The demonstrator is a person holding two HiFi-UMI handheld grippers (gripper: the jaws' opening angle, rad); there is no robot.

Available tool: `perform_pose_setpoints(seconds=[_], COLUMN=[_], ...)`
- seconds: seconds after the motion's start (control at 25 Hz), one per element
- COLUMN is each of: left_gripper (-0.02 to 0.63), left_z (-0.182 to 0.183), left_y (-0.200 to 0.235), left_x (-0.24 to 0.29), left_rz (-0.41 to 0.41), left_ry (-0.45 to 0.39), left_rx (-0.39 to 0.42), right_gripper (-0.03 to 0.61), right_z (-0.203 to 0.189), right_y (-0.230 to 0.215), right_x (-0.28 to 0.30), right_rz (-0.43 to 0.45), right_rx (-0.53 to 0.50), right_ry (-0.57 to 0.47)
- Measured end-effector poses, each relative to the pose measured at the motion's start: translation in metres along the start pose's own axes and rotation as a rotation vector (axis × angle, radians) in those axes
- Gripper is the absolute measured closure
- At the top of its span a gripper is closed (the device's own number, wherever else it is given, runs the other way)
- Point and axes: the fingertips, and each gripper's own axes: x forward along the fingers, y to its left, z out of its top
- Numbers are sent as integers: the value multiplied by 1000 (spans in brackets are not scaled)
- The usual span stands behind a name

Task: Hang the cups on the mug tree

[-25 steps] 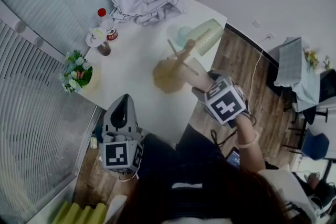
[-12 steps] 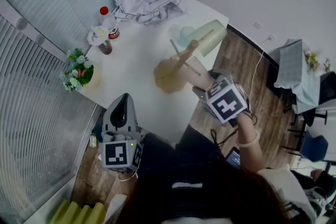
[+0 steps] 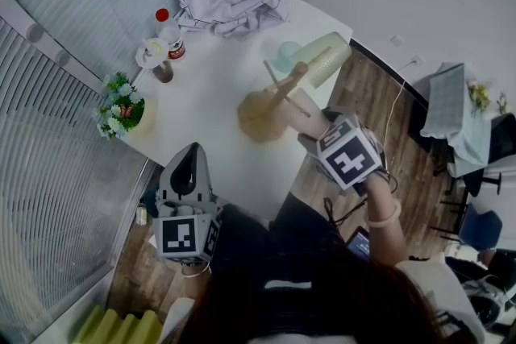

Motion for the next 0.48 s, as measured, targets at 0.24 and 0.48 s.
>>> perform_pose_setpoints(seconds=[0.24, 0.48], left_gripper=[614, 614], left_z=[0, -1], left_y=[1, 2], left_x=[-1, 0], left_rz=[2, -4], left_ry=[-3, -1], left_rx=[-5, -4], right_gripper=[284, 284], right_z=[4, 6], right_y=[0, -1], right_x=[-1, -2], right_rz=[-2, 1], right_rx=[-12, -9], right_ry=[7, 3])
